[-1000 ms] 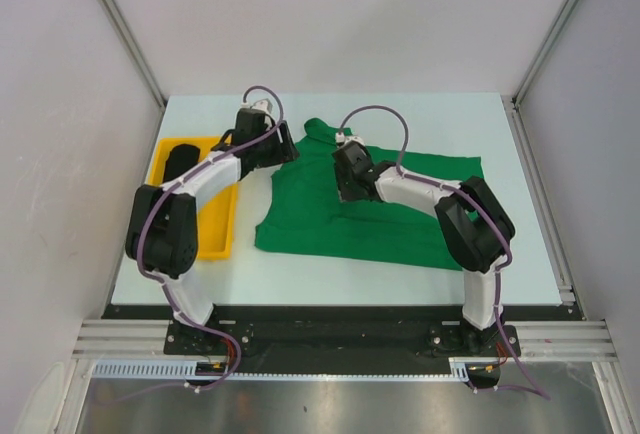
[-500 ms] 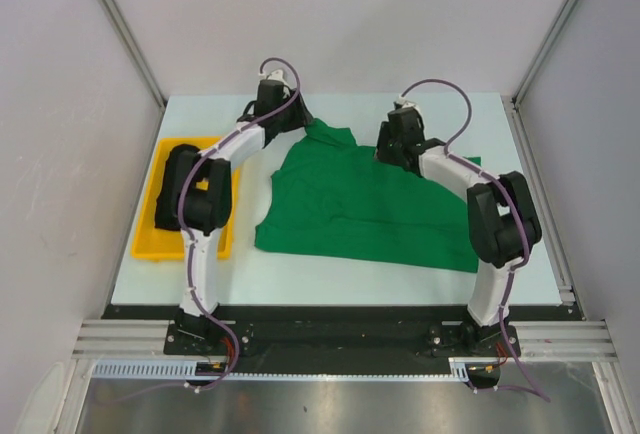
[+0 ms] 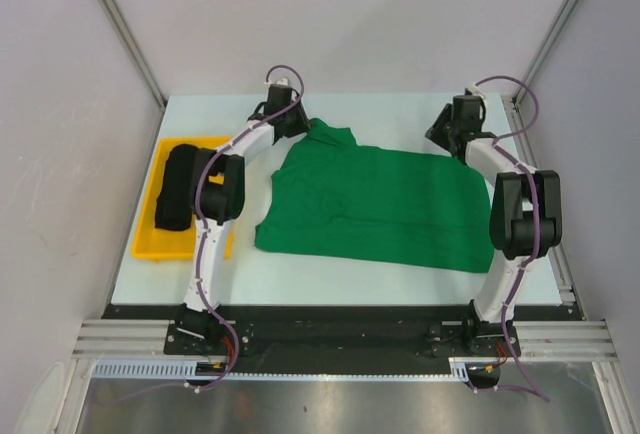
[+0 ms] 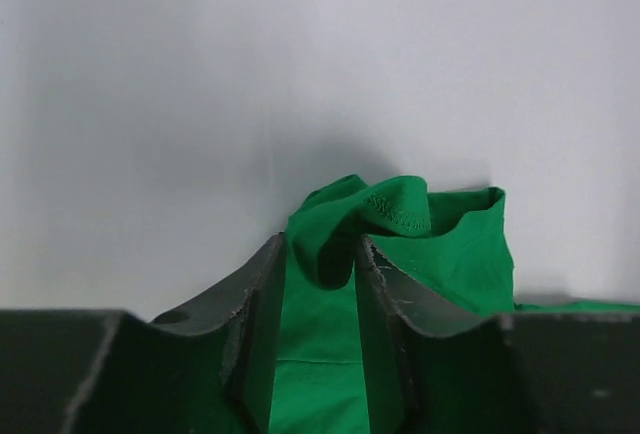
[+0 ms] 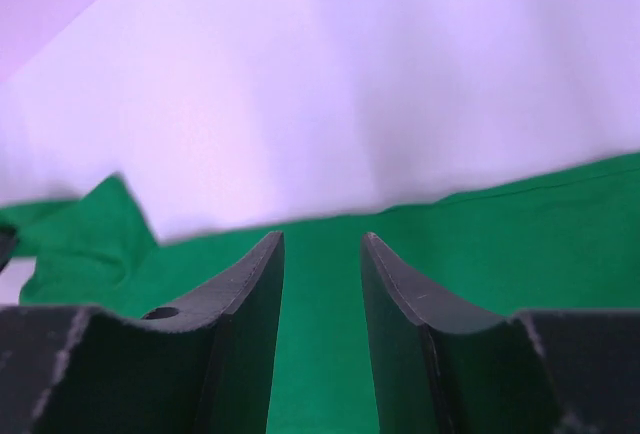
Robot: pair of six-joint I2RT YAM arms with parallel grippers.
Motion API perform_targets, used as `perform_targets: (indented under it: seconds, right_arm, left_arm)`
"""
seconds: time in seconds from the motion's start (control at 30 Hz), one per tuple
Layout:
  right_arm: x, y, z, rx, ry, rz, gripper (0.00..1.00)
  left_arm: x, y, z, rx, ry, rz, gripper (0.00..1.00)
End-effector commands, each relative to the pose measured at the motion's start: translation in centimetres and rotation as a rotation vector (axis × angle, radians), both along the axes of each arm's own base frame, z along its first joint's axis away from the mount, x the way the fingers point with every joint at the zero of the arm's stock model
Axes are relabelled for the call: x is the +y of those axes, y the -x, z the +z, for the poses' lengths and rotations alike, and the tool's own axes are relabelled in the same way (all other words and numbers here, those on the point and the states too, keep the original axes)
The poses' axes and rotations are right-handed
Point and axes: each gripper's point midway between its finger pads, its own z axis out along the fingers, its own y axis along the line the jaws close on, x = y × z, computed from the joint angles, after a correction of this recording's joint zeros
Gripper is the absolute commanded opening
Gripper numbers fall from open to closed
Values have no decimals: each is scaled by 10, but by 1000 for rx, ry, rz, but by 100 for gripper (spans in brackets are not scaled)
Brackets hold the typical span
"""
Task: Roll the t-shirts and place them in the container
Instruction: Fold the T-shirt at the center of the board.
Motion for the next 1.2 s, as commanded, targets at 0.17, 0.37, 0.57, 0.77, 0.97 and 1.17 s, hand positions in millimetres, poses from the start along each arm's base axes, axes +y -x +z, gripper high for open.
perform_targets:
  seconds: [0.17,0.37,0.57,0.77,0.97,1.17]
  right_arm:
    - [-121,-12,-21,38,26,-272,41]
    - [-165,-8,-34,104,121,-365,38]
    - [-180,-3,-52,160,184,-400,37]
    - [-187,-3,-66,209,211,-410,37]
    - [-182,-6,-80,230,182,-392,36]
    - [-185,-10,-81,232,170,-396,19]
  left_arm:
    - [4,-5,23,-52,41,41,18]
    - [0,-7,34,-87,60,16,11]
    - [-1,-4,35,-86,54,2,9]
    - [-3,-4,38,-97,56,-16,9]
    - [-5,-4,39,-101,59,-22,9]
    - [-5,-5,46,-119,47,-34,4]
